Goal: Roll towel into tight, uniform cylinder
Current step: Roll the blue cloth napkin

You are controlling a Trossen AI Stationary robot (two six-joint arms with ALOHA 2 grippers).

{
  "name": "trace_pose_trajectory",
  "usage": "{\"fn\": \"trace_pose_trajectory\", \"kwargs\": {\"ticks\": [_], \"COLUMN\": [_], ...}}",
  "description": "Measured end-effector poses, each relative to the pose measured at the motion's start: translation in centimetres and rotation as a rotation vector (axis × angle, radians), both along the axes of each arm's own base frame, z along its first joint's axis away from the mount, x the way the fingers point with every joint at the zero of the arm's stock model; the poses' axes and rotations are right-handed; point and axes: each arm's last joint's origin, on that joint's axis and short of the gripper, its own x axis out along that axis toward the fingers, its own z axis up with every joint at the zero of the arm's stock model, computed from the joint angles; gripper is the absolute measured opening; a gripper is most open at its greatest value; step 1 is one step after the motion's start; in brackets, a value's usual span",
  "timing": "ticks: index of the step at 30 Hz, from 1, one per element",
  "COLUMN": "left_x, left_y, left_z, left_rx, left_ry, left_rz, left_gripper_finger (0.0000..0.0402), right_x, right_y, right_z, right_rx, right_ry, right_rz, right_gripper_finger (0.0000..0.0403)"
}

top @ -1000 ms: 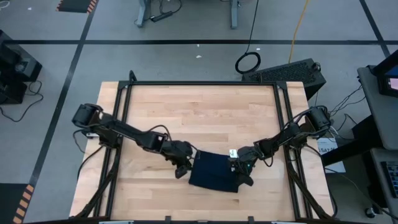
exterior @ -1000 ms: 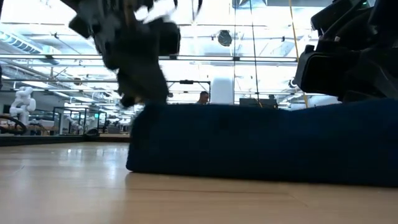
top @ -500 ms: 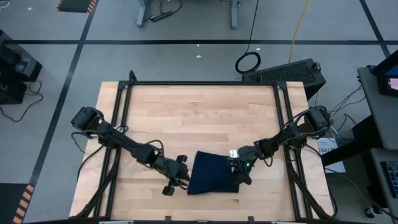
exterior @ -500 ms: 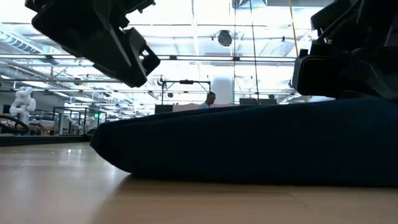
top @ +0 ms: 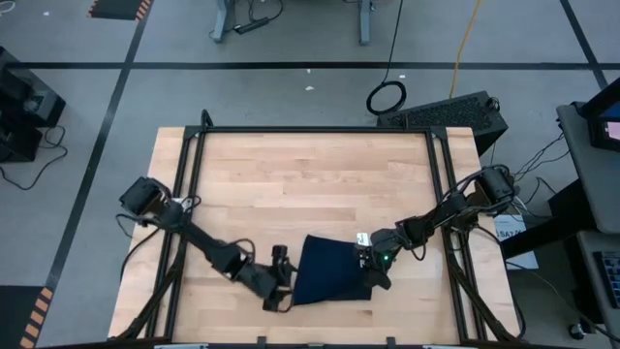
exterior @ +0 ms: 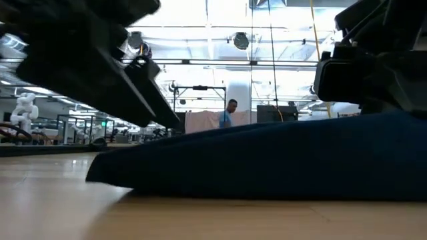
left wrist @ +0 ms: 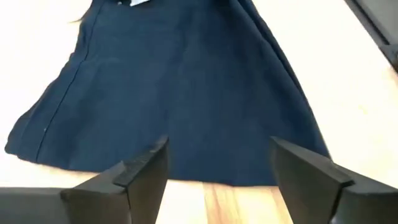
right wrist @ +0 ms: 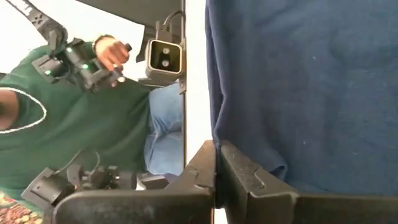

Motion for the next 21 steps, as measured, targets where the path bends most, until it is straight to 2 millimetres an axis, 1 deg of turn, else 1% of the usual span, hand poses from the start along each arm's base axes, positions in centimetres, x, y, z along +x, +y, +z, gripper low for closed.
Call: {"fn": "trace_pose_trajectory", "kwargs": {"ticks": [2,6,10,13,17,19,21], "left_x": [-0.8,-2.5,-3.8,-3.9,-3.1,-2.8,-2.6], "left_y": [-1.4,-4.6,-7.0,-7.7,-7.6,-7.8,-7.9], "left_z": [0.1,0.6,0.0,-1.5,-4.1,-4.7,-5.0], "left_rx": [0.014,-0.011,0.001,0.048,0.112,0.155,0.193], "left_ry": [-0.028,-0.111,-0.202,-0.232,-0.207,-0.232,-0.243], "left_rz": [-0.011,-0.075,-0.064,-0.024,0.021,0.076,0.088], "left_gripper_finger": [0.0277,0.0279,0.0279,0.0279,0.0275,0.0267,0.0254], "right_x": [-0.1,-0.1,0.2,0.3,0.4,0.4,0.4], "right_y": [0.0,-0.1,-0.1,0.0,0.0,0.0,0.0], "right_z": [-0.2,-0.2,0.2,0.4,0.5,0.5,0.5], "right_rx": [-0.018,-0.023,0.005,0.011,0.015,0.015,0.015], "right_ry": [0.008,0.007,-0.025,-0.054,-0.053,-0.054,-0.054], "right_rz": [0.004,0.0,-0.032,-0.044,-0.053,-0.053,-0.053], "right_gripper_finger": [0.0,0.0,0.0,0.0,0.0,0.0,0.0]}}
